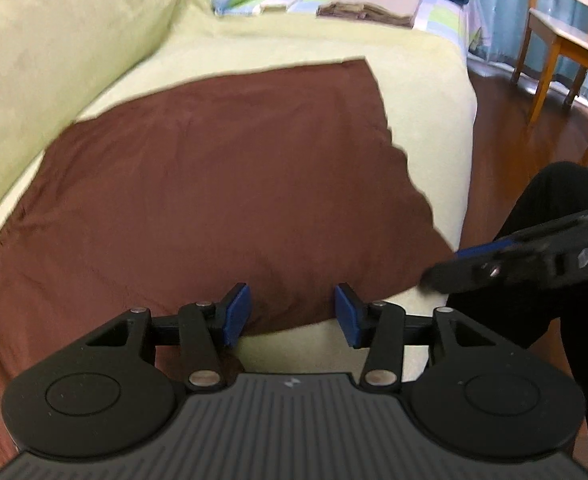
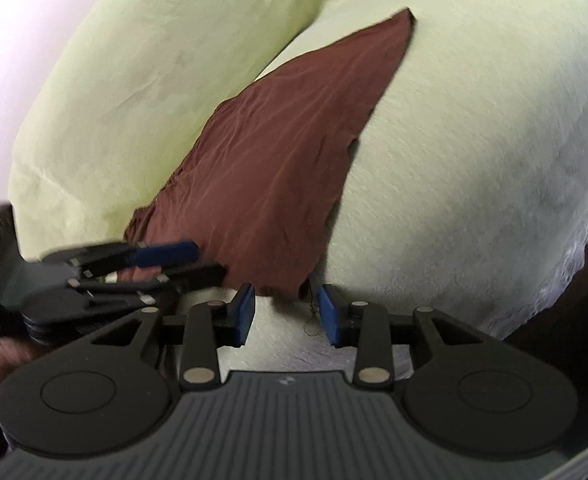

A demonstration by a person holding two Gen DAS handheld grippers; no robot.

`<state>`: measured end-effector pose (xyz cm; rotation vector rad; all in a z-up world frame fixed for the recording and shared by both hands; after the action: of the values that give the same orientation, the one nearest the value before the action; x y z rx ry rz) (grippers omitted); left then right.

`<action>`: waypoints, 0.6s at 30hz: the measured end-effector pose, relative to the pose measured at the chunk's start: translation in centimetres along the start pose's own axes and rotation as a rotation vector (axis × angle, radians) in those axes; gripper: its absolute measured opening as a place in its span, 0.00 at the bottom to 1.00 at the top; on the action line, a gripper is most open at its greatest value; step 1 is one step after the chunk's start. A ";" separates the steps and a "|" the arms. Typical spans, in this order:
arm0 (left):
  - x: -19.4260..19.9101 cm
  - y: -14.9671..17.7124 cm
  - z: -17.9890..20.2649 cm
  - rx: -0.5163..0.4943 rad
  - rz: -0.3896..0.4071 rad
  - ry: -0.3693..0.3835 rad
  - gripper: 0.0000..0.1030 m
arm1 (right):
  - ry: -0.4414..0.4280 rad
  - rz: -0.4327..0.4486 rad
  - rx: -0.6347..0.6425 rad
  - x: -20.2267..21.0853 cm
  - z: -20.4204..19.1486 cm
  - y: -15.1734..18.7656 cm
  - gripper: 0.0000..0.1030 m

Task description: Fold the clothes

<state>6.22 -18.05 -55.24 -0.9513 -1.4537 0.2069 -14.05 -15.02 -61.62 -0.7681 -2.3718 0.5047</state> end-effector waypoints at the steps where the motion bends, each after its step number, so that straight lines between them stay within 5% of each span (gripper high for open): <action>1: 0.0 0.0 -0.1 0.010 0.001 0.002 0.52 | -0.005 -0.003 -0.023 0.0 0.1 0.0 0.31; 5: -0.1 0.0 0.1 0.000 0.005 -0.002 0.52 | -0.011 0.005 -0.078 -0.3 0.4 0.2 0.26; 7: -0.2 0.1 0.1 0.002 0.009 -0.002 0.53 | -0.015 0.009 -0.120 -0.3 0.9 0.1 0.11; 10: -0.2 0.1 0.1 0.002 0.015 0.004 0.53 | -0.029 0.006 -0.180 -0.3 1.6 0.1 0.03; 18: 0.0 0.2 0.4 -0.042 0.008 0.008 0.55 | -0.021 -0.029 -0.148 0.1 1.0 0.7 0.01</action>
<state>5.92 -17.78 -55.46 -0.9914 -1.4517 0.1789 -14.50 -14.58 -62.73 -0.7957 -2.4571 0.3292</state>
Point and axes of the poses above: each gripper's, at about its wrist camera, not at the fingertips, and x roughly against the way its jaws point, z to its right, y to its underside, the point moved 3 cm from there along -x, roughly the way its jaws point, and after that the axes turned 10 degrees about z, right-handed, at the moved point
